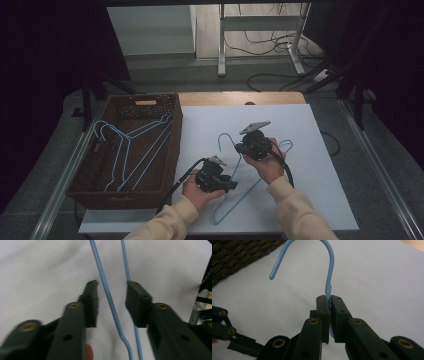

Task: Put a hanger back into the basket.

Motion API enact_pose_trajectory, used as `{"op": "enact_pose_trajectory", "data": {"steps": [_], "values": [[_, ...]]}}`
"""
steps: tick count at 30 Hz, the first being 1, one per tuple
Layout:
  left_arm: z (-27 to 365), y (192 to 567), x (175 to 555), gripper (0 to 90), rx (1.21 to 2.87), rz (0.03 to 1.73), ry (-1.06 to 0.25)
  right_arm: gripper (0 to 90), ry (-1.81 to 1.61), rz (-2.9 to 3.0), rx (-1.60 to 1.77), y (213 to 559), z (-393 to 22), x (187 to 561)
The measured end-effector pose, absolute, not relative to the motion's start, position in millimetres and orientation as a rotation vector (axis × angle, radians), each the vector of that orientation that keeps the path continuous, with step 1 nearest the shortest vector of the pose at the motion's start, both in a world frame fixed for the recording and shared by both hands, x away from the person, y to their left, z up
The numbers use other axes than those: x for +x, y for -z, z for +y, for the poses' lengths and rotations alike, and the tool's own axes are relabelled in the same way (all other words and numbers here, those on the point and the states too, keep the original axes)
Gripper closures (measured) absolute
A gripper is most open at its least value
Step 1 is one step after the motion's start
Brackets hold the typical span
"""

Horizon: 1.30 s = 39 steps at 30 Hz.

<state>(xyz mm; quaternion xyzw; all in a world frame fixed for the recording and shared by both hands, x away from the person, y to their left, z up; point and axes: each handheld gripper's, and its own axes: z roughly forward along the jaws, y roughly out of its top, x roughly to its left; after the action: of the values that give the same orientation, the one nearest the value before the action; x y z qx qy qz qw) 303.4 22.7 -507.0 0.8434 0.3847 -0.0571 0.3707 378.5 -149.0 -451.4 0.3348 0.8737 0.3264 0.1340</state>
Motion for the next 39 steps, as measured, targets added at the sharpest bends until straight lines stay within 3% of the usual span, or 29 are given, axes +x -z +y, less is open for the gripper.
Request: {"op": "enact_pose_trajectory", "data": {"steps": [5, 13, 15, 18, 19, 20, 23, 28, 39], "values": [[25.2, 507.7, 305.0, 79.7, 2.165, 0.991, 0.155, 86.0, -0.967, 2.53, 0.984, 449.6, -151.0, 377.3], [34.5, 502.7, 306.4, 84.0, 2.132, 1.021, 0.186, 84.4, -1.035, 2.531, 0.979, 442.6, -157.3, 375.0], [39.1, 500.5, 307.7, 86.1, 2.097, 1.032, 0.205, 78.8, -1.054, 2.539, 0.96, 439.8, -160.4, 374.2], [44.0, 495.2, 308.0, 86.6, 2.066, 1.035, 0.206, 63.4, -1.125, 2.546, 0.962, 435.2, -166.6, 371.8], [44.0, 495.2, 308.0, 86.6, 2.066, 1.035, 0.206, 63.4, -1.125, 2.546, 0.962, 435.2, -166.6, 371.8], [46.4, 492.8, 307.8, 86.7, 2.049, 1.035, 0.209, 55.7, -1.169, 2.536, 0.962, 431.2, -171.7, 368.4], [50.8, 487.4, 306.7, 86.7, 2.022, 1.034, 0.211, 48.8, -1.249, 2.524, 0.961, 425.0, -183.1, 362.6], [59.1, 475.8, 301.9, 86.8, 1.974, 1.025, 0.203, 43.7, -1.318, 2.472, 0.977, 420.5, -209.0, 351.3], [76.3, 449.0, 298.3, 86.7, 1.883, 0.992, 0.208, 42.0, -1.364, 2.427, 1.0, 427.4, -248.3, 331.2]]}}
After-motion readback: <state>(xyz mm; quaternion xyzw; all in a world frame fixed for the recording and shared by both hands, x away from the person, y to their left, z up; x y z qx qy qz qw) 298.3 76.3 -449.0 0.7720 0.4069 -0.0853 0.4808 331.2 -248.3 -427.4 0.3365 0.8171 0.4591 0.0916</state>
